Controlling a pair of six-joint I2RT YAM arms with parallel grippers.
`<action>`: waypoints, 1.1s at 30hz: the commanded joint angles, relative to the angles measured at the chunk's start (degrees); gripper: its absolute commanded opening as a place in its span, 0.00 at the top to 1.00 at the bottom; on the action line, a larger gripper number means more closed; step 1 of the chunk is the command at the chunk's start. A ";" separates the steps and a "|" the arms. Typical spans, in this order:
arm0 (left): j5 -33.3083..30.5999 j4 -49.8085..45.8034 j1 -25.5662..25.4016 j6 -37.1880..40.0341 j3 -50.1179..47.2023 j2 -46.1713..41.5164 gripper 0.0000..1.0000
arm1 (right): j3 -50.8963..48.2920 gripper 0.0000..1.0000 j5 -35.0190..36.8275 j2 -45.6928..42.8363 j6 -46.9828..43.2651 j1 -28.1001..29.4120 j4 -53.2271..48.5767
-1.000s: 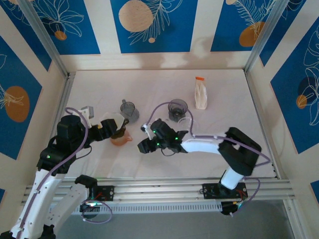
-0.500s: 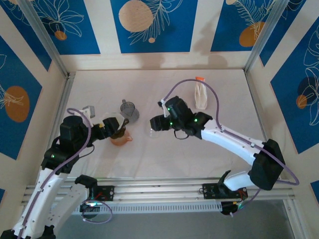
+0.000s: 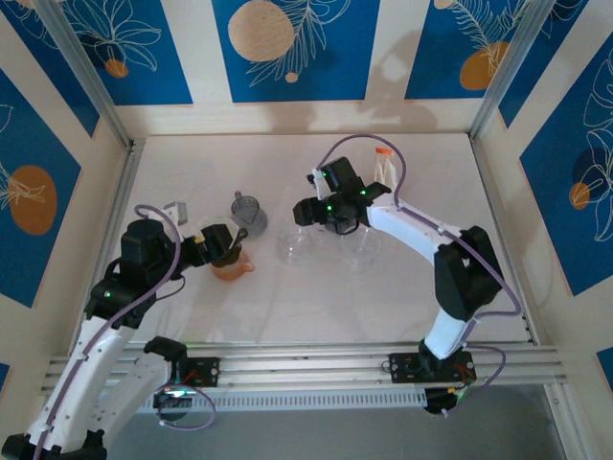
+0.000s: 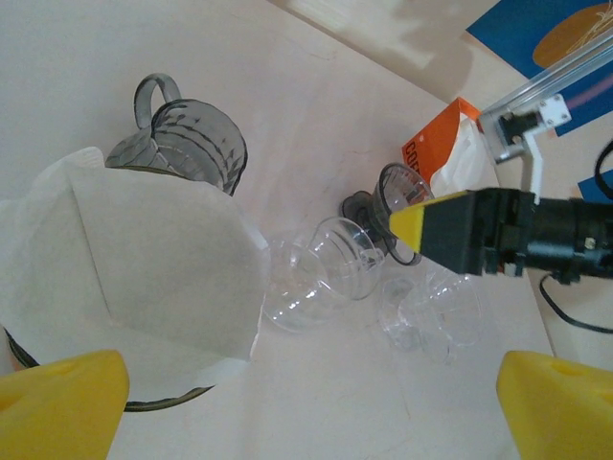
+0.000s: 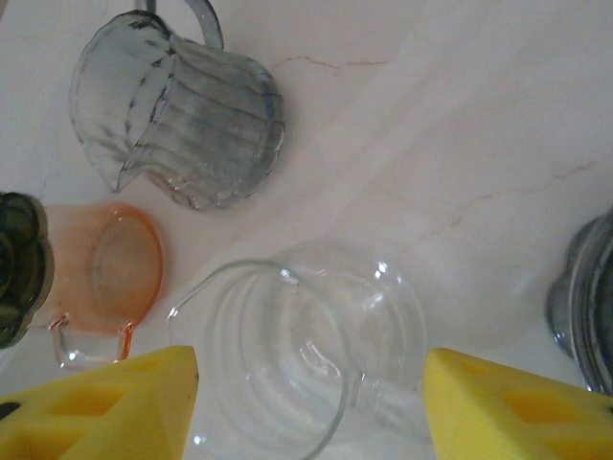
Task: Place the coffee filter in the dripper
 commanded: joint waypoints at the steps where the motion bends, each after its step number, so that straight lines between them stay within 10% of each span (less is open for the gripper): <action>1: 1.10 1.31 0.75 0.61 0.12 -0.11 0.02 | 3.24 0.37 -3.62 3.19 -1.15 -0.13 -0.20; 25: 0.64 0.81 0.86 2.13 -0.68 -0.92 0.02 | -9.80 0.39 -8.66 -4.59 8.87 2.51 2.38; 33: 1.08 1.09 0.86 1.30 -1.03 -1.07 0.02 | -12.57 0.39 0.43 -9.19 8.33 7.48 -0.03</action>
